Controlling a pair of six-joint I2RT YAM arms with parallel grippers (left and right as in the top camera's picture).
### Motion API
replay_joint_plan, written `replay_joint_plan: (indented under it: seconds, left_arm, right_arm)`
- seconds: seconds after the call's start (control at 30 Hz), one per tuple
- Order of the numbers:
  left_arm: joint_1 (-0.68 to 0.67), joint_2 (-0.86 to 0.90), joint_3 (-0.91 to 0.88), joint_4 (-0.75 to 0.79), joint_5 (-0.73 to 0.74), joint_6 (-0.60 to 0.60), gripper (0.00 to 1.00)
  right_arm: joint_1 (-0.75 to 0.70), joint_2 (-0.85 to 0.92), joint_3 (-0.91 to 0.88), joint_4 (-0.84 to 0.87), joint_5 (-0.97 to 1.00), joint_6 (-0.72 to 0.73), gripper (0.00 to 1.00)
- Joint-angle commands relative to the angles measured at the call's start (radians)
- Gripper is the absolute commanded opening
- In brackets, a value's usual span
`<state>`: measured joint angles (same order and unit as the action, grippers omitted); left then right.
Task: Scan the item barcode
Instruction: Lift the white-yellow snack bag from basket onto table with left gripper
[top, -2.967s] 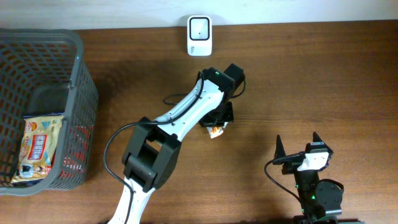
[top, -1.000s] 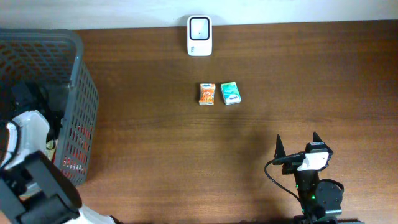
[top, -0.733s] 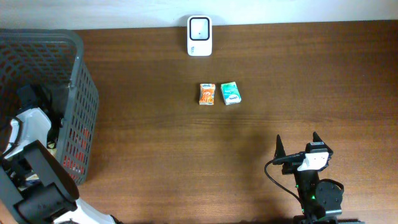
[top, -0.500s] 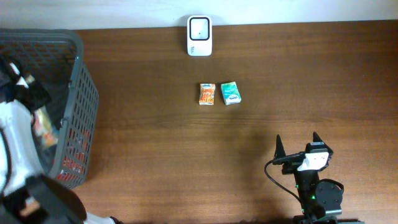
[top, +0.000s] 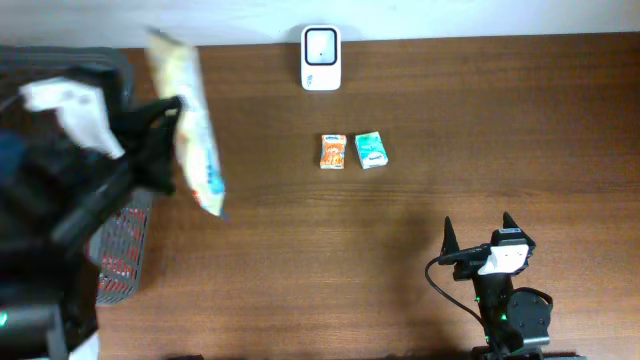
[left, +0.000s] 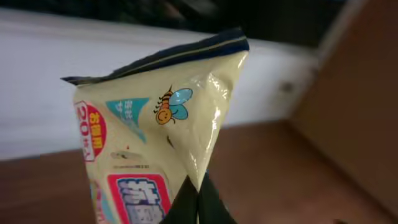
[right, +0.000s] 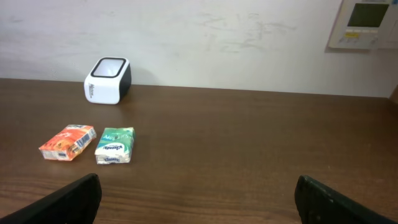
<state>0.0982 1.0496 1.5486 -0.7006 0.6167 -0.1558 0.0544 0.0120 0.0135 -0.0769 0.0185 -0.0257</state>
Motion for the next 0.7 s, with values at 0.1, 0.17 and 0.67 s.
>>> replay_joint_plan:
  seconds: [0.1, 0.17, 0.67]
  left_arm:
    - [-0.297, 0.349, 0.006, -0.137, -0.301, -0.019, 0.0]
    - [-0.348, 0.463, 0.006, -0.186, -0.526, -0.021, 0.0]
    - [-0.443, 0.791, 0.278, -0.311, -0.797, -0.186, 0.61]
  right_arm:
    - [0.006, -0.006, -0.008, -0.003, 0.005, 0.008, 0.98]
    - [0.006, -0.006, -0.008, -0.003, 0.005, 0.007, 0.98]
    - [0.006, -0.006, -0.008, -0.003, 0.005, 0.007, 0.98]
